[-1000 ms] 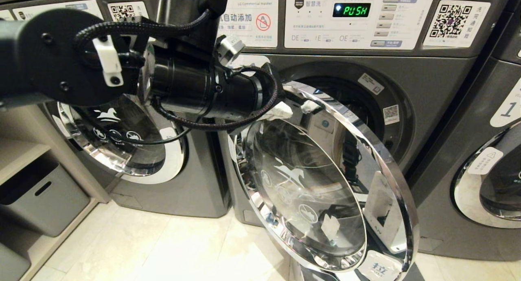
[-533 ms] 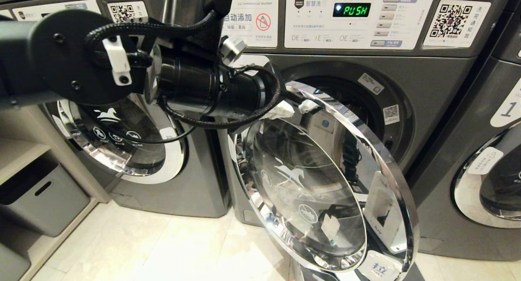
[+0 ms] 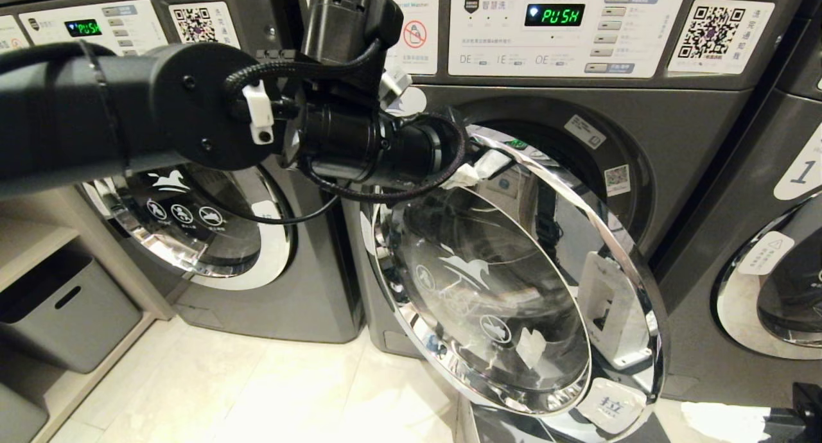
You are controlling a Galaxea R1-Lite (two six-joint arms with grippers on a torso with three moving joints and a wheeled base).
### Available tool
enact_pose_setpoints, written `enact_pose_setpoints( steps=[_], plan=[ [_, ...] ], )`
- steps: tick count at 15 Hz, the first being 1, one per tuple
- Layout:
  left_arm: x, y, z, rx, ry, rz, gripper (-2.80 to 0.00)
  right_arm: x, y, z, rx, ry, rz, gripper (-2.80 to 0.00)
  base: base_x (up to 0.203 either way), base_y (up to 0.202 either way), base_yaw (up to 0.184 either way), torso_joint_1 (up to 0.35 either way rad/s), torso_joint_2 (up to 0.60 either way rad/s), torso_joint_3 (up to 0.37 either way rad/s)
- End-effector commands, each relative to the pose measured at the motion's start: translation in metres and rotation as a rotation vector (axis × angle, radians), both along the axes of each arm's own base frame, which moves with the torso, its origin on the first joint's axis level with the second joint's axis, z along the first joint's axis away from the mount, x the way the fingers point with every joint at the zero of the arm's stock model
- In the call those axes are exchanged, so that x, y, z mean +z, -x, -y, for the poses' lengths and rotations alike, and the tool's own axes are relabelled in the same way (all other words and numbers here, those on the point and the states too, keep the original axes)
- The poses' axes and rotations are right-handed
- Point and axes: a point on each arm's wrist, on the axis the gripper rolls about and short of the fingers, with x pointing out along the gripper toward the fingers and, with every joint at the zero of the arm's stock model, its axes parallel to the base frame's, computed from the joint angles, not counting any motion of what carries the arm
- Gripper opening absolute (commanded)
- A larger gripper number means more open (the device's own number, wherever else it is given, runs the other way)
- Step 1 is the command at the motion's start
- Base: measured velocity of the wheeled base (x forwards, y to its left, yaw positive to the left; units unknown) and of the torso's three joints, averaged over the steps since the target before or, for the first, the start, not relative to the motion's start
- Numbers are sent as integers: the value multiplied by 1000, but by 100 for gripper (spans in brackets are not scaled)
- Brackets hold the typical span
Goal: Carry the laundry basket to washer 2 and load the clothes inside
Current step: Close the washing machine door with the left hand
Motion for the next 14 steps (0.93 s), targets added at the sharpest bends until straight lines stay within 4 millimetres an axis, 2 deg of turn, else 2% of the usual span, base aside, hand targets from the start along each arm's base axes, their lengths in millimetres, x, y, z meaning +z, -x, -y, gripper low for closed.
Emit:
enact_pose_setpoints(
  steps=[1, 4, 6, 10, 14],
  plan=[
    [-13, -8, 9, -4, -16, -25, -280, -5, -8, -1, 10, 1, -27, -280, 0, 0, 0, 0, 0, 0],
    [-27, -19, 27, 8, -2, 12, -280, -10, -25, -2, -49, 35, -4, -280, 0, 0, 0, 0, 0, 0],
    [-27, -20, 32, 43, 12, 53, -280, -14, -43, -2, -120, 69, 36, -280, 0, 0, 0, 0, 0, 0],
    [-6, -8, 20, 79, 29, 91, -280, -20, -78, 1, -363, 176, 102, -280, 0, 0, 0, 0, 0, 0],
    [15, 10, 0, 132, -2, 88, -280, -23, -77, 4, -471, 243, 78, -280, 0, 0, 0, 0, 0, 0]
  ],
)
